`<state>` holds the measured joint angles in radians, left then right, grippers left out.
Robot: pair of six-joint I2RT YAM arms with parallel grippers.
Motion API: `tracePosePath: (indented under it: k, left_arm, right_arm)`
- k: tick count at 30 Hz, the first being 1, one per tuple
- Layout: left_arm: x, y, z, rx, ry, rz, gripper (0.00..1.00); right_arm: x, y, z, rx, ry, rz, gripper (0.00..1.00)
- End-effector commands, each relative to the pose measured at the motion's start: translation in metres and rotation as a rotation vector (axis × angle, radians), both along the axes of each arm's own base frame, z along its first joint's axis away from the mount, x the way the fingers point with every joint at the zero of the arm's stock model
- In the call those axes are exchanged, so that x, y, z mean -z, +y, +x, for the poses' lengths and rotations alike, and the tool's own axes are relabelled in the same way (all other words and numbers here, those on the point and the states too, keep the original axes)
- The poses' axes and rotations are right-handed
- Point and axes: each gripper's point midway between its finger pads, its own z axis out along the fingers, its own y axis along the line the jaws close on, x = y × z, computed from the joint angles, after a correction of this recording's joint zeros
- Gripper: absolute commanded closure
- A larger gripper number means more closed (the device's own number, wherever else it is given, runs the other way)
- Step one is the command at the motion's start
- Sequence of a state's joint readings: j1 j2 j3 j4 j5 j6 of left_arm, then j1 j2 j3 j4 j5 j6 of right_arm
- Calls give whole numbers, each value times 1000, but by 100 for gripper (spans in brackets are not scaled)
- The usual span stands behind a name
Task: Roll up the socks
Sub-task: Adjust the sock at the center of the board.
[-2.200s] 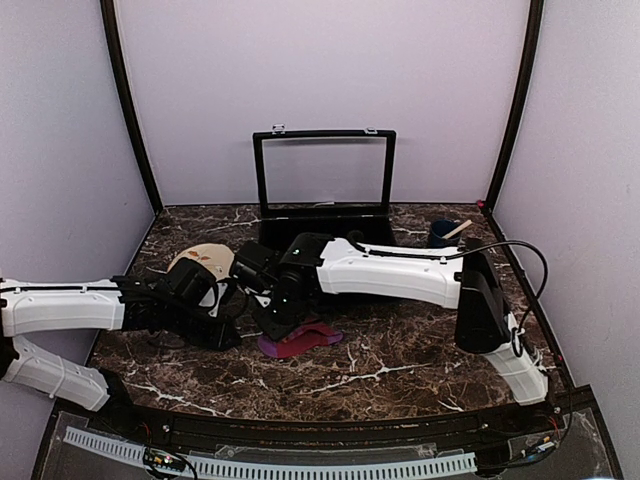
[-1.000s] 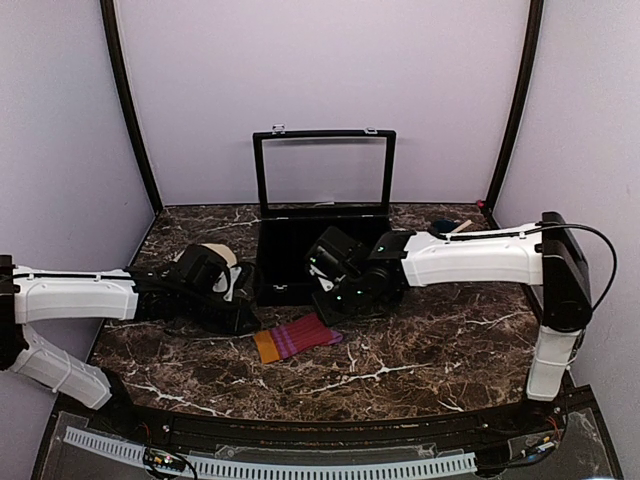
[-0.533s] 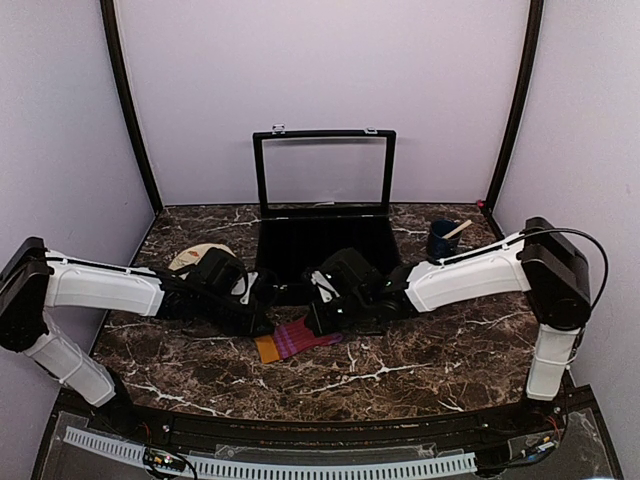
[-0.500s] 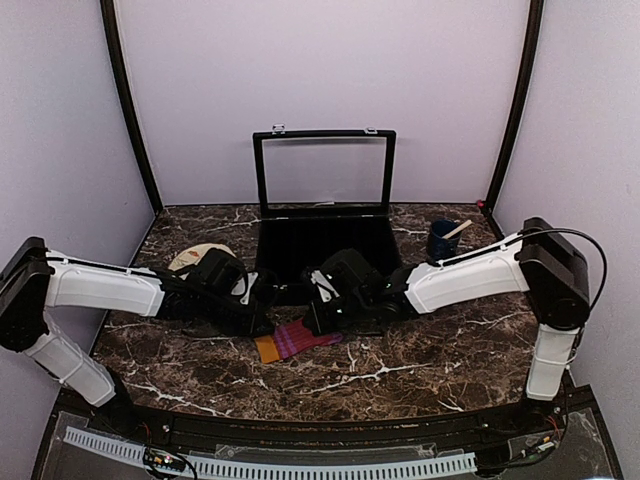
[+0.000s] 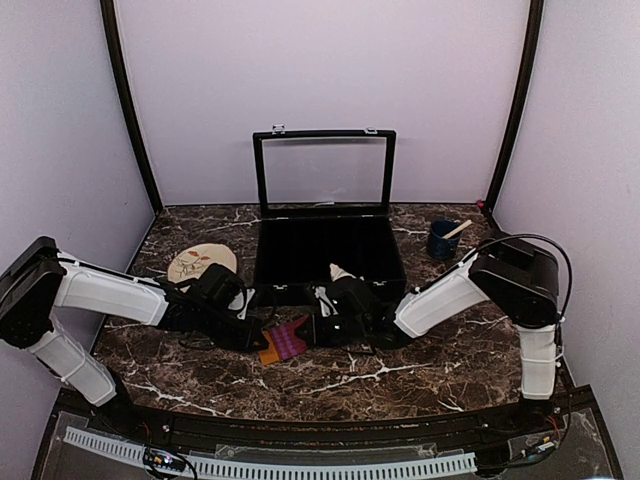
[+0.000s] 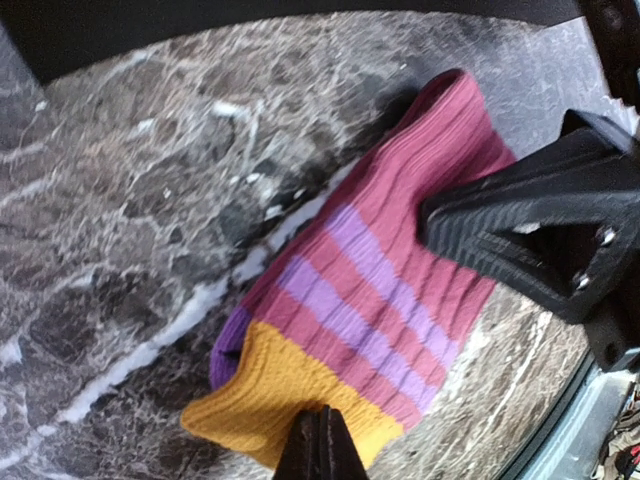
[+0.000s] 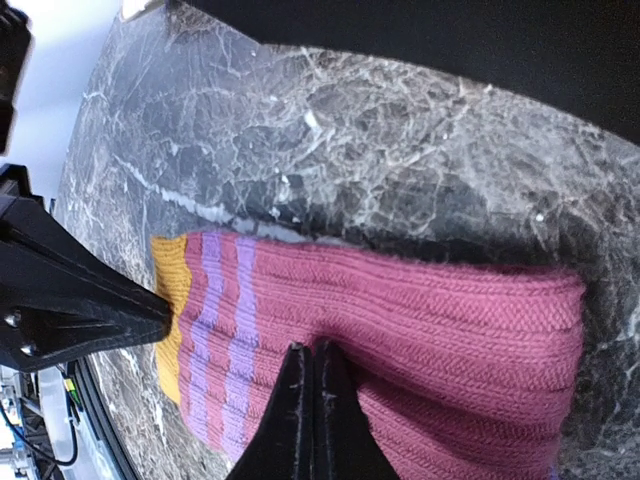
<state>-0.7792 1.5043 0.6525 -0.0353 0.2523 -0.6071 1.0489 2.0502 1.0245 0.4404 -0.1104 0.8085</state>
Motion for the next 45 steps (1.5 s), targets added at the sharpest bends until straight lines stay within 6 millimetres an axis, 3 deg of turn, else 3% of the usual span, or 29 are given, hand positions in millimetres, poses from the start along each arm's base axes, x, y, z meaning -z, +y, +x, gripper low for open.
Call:
tracePosePath:
  k: [1, 11, 24, 31, 38, 45]
  left_arm:
    - [22, 16, -14, 0, 46, 74, 100]
    - [48, 30, -25, -8, 97, 140, 100]
    - [49, 29, -17, 5, 76, 176, 100]
    - [43, 22, -5, 5, 42, 173, 100]
    - [42, 13, 4, 11, 26, 166, 100]
    - [38, 5, 18, 25, -12, 175, 100]
  right_arm:
    - [-5, -2, 15, 78, -50, 63, 100]
    - [8, -28, 12, 164, -53, 81, 100]
    - [4, -58, 13, 230, -95, 5, 100]
    - [5, -75, 10, 223, -124, -121, 100]
    - [20, -89, 4, 162, -126, -331, 100]
    - [32, -105, -17, 76, -100, -490, 100]
